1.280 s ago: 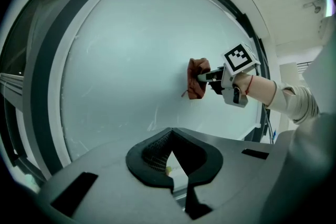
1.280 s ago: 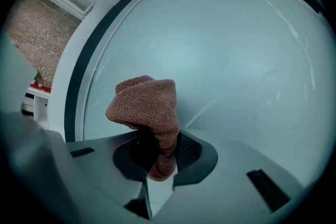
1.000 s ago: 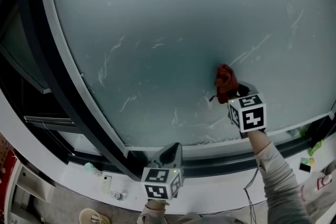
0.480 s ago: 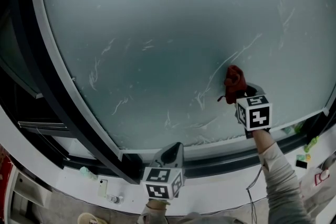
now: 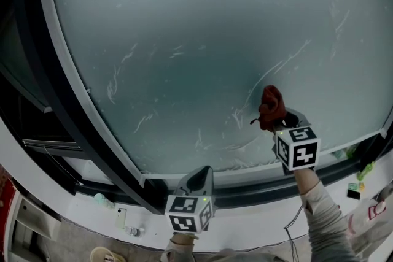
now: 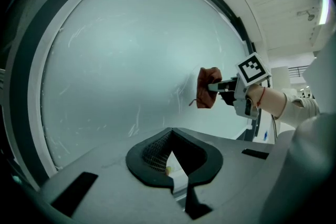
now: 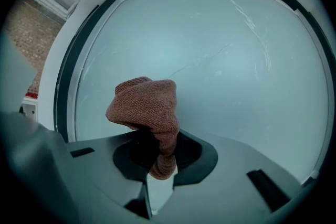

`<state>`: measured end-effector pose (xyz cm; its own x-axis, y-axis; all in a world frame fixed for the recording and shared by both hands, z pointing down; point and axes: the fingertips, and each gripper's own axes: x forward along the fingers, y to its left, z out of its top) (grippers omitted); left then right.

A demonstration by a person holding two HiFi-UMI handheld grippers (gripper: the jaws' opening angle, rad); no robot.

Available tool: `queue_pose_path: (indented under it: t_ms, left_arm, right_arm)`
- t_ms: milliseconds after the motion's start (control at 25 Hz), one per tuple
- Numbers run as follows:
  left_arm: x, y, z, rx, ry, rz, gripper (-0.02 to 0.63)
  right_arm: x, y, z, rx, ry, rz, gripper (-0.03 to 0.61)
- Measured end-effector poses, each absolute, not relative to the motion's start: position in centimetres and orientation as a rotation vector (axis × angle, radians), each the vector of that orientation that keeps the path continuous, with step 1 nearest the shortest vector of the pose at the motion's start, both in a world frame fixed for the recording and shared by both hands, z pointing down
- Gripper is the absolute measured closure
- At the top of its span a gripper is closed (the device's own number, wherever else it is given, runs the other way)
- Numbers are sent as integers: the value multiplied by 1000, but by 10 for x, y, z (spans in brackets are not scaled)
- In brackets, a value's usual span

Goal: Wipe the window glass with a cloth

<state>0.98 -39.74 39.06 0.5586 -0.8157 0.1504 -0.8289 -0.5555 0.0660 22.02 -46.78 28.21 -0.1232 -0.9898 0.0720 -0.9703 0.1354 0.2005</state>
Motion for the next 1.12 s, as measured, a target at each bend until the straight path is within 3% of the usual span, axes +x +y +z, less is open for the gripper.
queue_pose_path:
  t_ms: [480, 1120]
  left_arm:
    - [6, -398, 393, 2658, -1429, 147, 609]
    - [0, -379, 416, 2659, -1428, 148, 609]
  right_arm:
    - [158, -410, 328, 1795, -2389, -108, 531]
    - [127, -344, 399, 1689, -2507, 89, 531]
